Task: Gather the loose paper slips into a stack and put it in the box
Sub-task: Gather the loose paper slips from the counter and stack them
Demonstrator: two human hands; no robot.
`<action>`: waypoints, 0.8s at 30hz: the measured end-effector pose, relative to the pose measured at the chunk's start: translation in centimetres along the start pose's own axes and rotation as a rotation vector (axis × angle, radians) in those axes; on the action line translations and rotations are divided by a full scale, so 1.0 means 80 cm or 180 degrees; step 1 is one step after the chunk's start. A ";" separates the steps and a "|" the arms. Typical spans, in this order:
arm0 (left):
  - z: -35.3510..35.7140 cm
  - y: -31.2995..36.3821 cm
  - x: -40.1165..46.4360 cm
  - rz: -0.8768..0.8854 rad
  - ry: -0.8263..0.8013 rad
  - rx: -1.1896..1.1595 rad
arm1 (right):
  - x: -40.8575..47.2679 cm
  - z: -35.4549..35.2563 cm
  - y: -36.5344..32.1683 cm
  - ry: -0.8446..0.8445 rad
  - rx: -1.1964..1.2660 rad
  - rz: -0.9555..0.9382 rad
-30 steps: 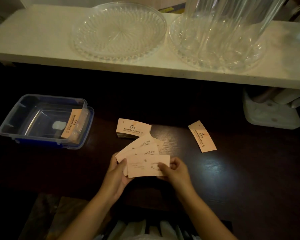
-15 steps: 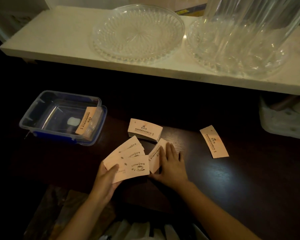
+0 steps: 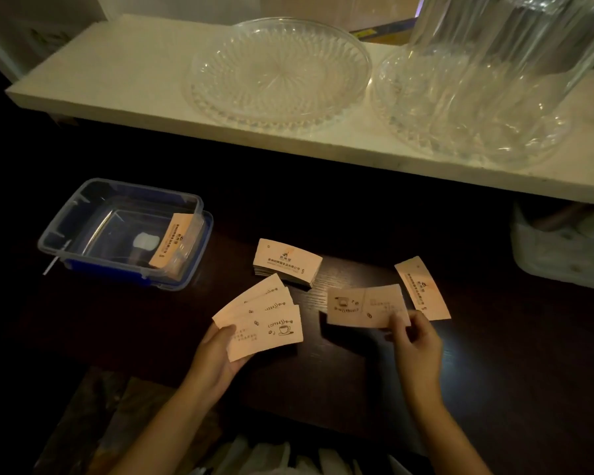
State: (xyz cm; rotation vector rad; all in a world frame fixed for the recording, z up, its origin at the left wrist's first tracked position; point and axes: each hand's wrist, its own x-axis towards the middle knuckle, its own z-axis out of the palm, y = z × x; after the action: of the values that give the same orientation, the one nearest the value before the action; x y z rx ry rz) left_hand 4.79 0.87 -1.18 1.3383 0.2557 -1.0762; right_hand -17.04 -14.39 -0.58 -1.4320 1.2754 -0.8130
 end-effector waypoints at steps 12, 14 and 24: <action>0.022 -0.010 -0.004 -0.0334 0.0115 0.0460 | 0.010 -0.015 -0.007 -0.0211 0.1572 0.1391; 0.026 -0.014 -0.009 -0.0301 0.0083 0.0428 | 0.012 -0.019 -0.015 -0.0207 0.1927 0.1344; 0.043 -0.005 -0.025 0.0108 -0.0515 0.0724 | 0.051 -0.002 -0.115 -0.2476 -0.0362 -0.0907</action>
State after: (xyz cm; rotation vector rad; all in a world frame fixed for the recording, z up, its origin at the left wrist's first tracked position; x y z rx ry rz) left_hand 2.02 -1.12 0.93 1.4417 -0.0103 -1.2048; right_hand -13.69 -19.02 7.74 -1.7999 0.5343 -0.2907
